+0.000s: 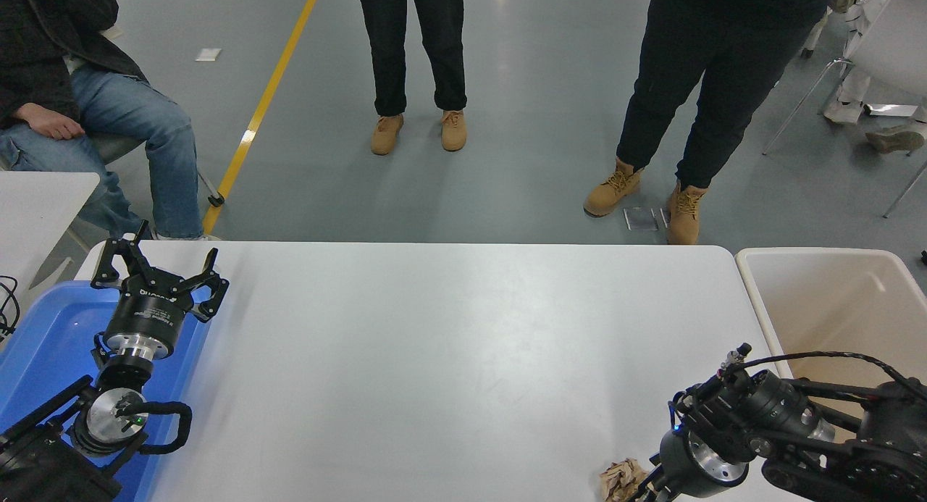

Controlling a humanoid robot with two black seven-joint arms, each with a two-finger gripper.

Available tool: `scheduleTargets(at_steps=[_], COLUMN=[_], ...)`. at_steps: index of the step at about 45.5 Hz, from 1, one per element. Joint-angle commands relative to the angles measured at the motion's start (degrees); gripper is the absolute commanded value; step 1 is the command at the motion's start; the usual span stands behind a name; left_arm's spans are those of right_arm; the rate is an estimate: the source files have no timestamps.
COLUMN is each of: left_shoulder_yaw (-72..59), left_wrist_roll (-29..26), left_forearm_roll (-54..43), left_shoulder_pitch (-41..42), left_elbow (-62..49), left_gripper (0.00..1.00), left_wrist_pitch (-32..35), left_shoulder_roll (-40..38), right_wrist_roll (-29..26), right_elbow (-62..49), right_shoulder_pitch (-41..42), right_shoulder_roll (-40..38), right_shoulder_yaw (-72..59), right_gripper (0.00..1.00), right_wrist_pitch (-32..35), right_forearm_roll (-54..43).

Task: Clean the table surface

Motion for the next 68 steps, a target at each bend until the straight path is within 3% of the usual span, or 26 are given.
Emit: scheduleTargets(at_steps=[1, 44, 54, 58, 62, 65, 68], left_shoulder_yaw=[0.0, 0.0, 0.0, 0.0, 0.0, 0.0, 0.0], left_wrist_roll=[0.0, 0.0, 0.0, 0.0, 0.0, 0.0, 0.0], left_forearm_roll=[-0.01, -0.01, -0.01, -0.01, -0.01, -0.01, -0.01], left_shoulder_pitch=[0.0, 0.0, 0.0, 0.0, 0.0, 0.0, 0.0], left_elbow=[0.0, 0.0, 0.0, 0.0, 0.0, 0.0, 0.0], left_gripper=[0.99, 0.99, 0.99, 0.99, 0.99, 0.99, 0.99], left_wrist_pitch=[0.0, 0.0, 0.0, 0.0, 0.0, 0.0, 0.0], left_shoulder_roll=[0.0, 0.0, 0.0, 0.0, 0.0, 0.0, 0.0], right_wrist_roll=[-0.06, 0.47, 0.82, 1.26, 2.4, 3.02, 3.02], right_elbow=[-0.98, -3.71, -4.33, -4.41, -4.85, -5.73, -5.91], right_shoulder_pitch=[-0.75, -6.02, -6.11, -6.2, -6.37, -6.37, -6.46], right_shoulder_roll=[1.24, 1.51, 1.68, 1.77, 1.77, 1.77, 1.6], right_shoulder_yaw=[0.89, 5.2, 5.73, 5.9, 6.16, 6.25, 6.52], right_gripper=[0.96, 0.93, 0.78, 0.65, 0.59, 0.25, 0.18], right_wrist_pitch=[-0.17, -1.32, -1.49, -1.76, -2.72, -2.55, -2.55], right_forearm_roll=[-0.4, -3.38, -5.05, -6.28, -8.04, -8.57, -8.57])
